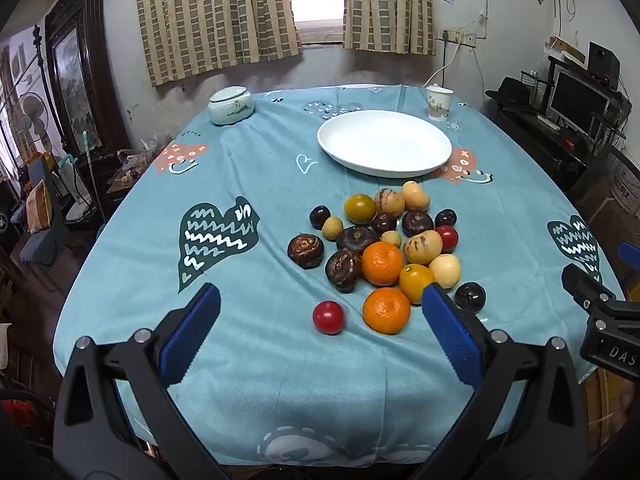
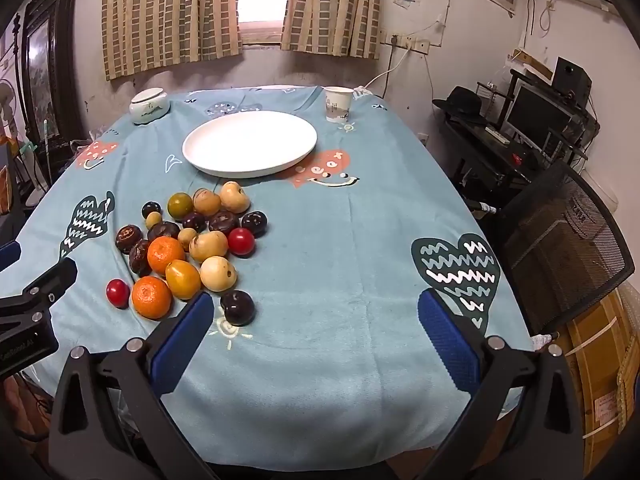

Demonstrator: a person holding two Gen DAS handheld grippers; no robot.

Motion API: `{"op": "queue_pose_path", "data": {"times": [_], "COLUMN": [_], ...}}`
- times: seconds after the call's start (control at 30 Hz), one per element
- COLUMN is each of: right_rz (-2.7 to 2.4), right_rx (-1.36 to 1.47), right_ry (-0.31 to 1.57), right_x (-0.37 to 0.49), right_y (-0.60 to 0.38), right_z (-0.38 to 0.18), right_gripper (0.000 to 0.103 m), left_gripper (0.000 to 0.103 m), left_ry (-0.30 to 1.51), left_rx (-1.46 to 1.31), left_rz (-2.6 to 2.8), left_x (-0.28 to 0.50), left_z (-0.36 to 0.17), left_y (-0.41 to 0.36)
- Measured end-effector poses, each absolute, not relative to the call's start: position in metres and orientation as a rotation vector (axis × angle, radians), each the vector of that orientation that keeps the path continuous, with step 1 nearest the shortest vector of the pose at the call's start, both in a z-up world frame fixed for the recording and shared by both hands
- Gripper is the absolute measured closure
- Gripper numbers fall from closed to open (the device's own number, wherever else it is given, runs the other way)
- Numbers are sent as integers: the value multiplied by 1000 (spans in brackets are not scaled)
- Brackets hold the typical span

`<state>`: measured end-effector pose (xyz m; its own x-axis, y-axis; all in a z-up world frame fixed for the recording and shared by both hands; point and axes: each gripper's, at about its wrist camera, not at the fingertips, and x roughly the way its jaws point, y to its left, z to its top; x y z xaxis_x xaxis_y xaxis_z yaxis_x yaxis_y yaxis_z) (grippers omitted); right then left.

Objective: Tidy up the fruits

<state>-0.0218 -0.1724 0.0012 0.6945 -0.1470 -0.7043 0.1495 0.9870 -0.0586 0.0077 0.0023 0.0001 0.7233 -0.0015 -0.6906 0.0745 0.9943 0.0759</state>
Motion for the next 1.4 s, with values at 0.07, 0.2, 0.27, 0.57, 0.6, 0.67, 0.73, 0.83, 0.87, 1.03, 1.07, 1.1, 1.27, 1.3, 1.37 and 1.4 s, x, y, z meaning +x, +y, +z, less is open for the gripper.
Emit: {"op": "queue_pose_path", "data": {"times": [0.07,0.2,0.27,0.57,0.6,0.67,0.73,0.83,0.87,1.03,1.07,1.1,1.27,1.3,1.37,1.4], "right_rz": [-165,-159,-158,-157,-157,-157,-157,-157,-157,-158,-157,-158,-158,-158,-157,-157], "right_rx": [5,0,1,-2,-2,-2,-2,-2,-2,-2,-2,-3,-4,-3,-3,-2], "right_ry": [788,793,794,795,796,795,796,796,796,797,797,797,797,798,798,798], "right_x": [-23,-18,-17,-17,-17,-17,-16,-16,-16,-16,-16,-16,-16,-16,-15,-15], "right_y": [-173,-174,-173,-171,-171,-171,-171,-171,-171,-171,-171,-170,-170,-170,-170,-171], "right_z": [1,0,0,-1,-1,-1,-1,-2,-2,-2,-2,-2,-2,-2,-2,-2], "right_gripper": [1,1,1,1,1,1,1,1,1,1,1,1,1,1,1,1], "left_gripper": [2,2,2,2,2,2,2,2,2,2,2,2,2,2,2,2], "left_ry": [763,760,759,761,761,761,762,761,761,762,762,762,762,762,763,763], "left_rx": [99,94,95,94,94,94,94,94,94,94,93,93,93,93,93,92], "left_rz": [-43,-39,-39,-39,-40,-39,-39,-39,-40,-40,-40,-41,-40,-40,-41,-41], "left_x": [8,6,6,7,6,7,7,6,7,7,7,7,7,7,7,7], "left_z": [1,-3,-3,-3,-3,-3,-3,-3,-3,-3,-3,-3,-3,-3,-3,-3], "left_y": [2,7,7,7,6,7,7,7,7,7,8,7,8,8,8,8]}}
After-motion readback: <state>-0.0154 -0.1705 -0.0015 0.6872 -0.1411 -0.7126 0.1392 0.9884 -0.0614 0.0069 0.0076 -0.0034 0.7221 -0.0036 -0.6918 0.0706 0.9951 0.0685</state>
